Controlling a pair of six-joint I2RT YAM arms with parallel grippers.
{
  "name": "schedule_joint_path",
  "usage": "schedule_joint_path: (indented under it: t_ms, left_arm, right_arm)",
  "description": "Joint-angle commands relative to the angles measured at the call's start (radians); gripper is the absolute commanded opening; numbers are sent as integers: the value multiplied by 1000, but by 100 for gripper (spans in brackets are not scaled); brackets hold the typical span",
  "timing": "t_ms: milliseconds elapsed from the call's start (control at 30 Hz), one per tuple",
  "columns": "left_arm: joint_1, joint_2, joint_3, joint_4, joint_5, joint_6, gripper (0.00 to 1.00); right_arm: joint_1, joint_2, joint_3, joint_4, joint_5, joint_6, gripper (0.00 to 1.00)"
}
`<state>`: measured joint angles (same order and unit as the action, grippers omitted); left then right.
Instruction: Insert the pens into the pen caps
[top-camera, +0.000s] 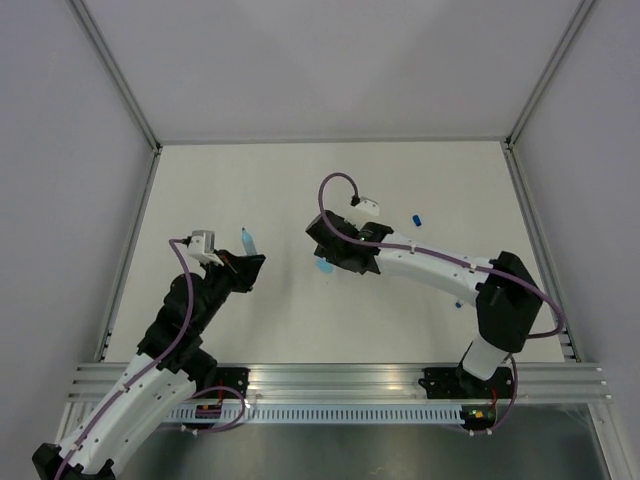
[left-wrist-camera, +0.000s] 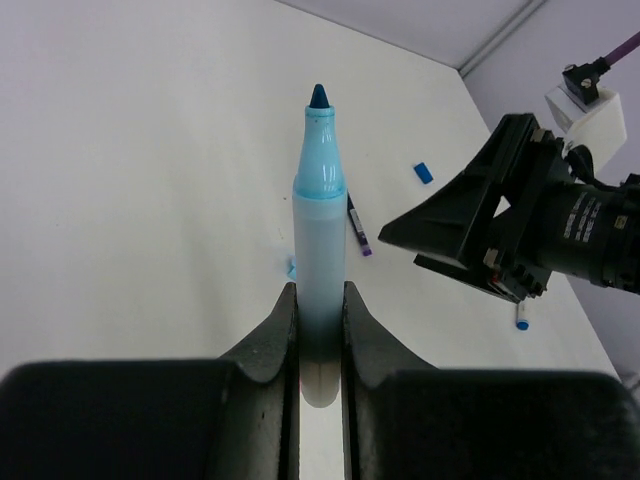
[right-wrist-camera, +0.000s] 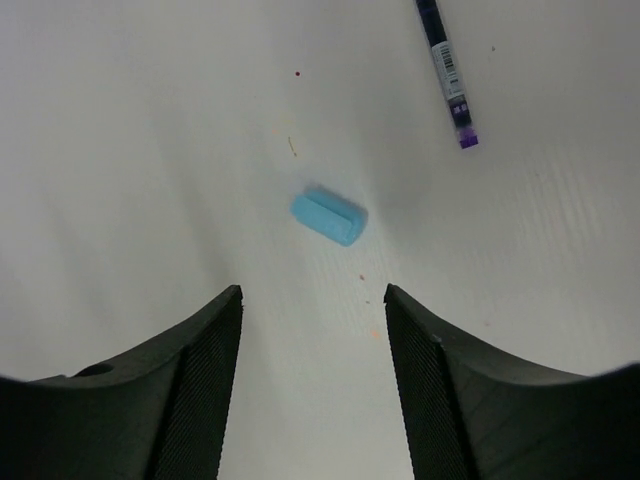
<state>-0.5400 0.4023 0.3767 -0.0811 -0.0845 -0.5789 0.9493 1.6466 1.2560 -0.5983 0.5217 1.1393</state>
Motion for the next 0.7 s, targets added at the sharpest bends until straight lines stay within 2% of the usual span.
schedule_joint_path:
  t_ms: [0, 67, 133, 200, 233, 267, 300, 333, 367, 433, 467, 667]
  left_arm:
    - [0, -20, 47, -63, -107, -12, 2]
    - [2, -33, 48, -86, -132, -16, 2]
    - [0, -57, 45, -95, -146, -19, 2]
    - [0, -72, 44, -101, -155, -24, 2]
    - [2, -82, 39, -103, -158, -24, 2]
    - [2, -85, 41, -106, -167, -24, 2]
    - [0, -82, 42, -109, -173, -25, 2]
    - [0, -80, 42, -112, -179, -27, 2]
    - [0, -79, 42, -114, -184, -30, 2]
    - [0, -80, 45, -115, -181, -32, 2]
    - [0, -83, 44, -115, -178, -33, 2]
    - [2, -83, 44, -117, -181, -32, 2]
  right_arm:
    - [-10, 109, 196, -320, 34, 473, 66]
    - [-24, 137, 229, -359, -20, 558, 68]
    - [-40, 151, 217, -315, -45, 634, 67]
    - [-44, 163, 189, -224, -25, 578, 66]
    - [-50, 168, 178, -52, -23, 477, 65]
    - [-53, 174, 157, 25, -50, 227, 65]
    - [-55, 176, 140, 125, -80, 85, 65]
    - [-53, 174, 84, 299, -121, -41, 65]
    - [-58, 171, 63, 333, -173, -156, 65]
    - [-70, 165, 37, 368, -198, -218, 65]
    - [-72, 167, 19, 385, -218, -307, 65]
    - [-70, 232, 59, 356, -223, -535, 62]
